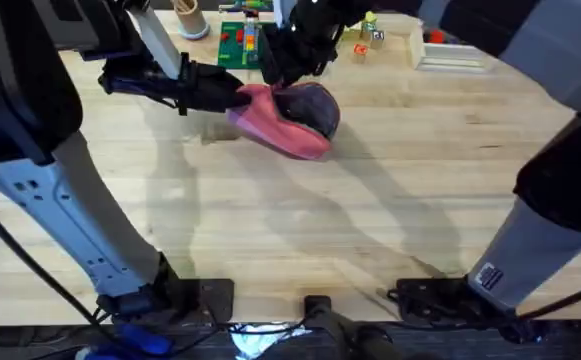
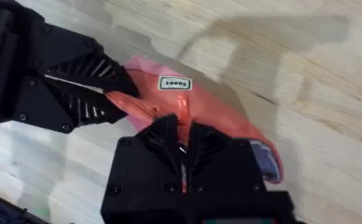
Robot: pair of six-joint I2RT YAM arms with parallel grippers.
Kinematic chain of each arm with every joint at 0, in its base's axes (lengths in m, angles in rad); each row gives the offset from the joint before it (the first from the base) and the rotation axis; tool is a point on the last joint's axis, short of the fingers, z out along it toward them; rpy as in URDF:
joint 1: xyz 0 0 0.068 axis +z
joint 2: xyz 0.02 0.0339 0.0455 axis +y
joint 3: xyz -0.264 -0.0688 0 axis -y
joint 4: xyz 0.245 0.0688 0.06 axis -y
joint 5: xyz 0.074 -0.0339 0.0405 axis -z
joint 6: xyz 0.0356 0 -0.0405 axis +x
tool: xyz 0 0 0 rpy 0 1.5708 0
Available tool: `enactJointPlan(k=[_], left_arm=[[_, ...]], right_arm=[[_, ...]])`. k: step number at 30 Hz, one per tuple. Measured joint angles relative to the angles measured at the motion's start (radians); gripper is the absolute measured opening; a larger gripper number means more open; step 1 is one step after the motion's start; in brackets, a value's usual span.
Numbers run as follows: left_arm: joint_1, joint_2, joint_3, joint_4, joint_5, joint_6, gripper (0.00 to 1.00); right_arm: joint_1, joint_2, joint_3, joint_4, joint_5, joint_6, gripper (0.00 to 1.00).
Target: Unzip the bag, pick up the pens from the table one at a time and place them inside, then zip the bag closed.
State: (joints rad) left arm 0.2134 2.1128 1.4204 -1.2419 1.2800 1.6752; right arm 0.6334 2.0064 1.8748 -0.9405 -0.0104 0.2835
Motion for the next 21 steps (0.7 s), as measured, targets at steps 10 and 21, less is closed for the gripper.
enactJointPlan(k=[10,21], left_arm=[[0.024,0.0,0.0,0.005,-0.068,0.0,0.042],[0.05,0.0,0.0,0.008,-0.099,0.0,0.042]], right_arm=[[-0.095,-0.023,-0.037,-0.093,0.111,-0.03,0.035],[-0.182,-0.04,-0.151,-0.077,0.209,-0.046,0.033]])
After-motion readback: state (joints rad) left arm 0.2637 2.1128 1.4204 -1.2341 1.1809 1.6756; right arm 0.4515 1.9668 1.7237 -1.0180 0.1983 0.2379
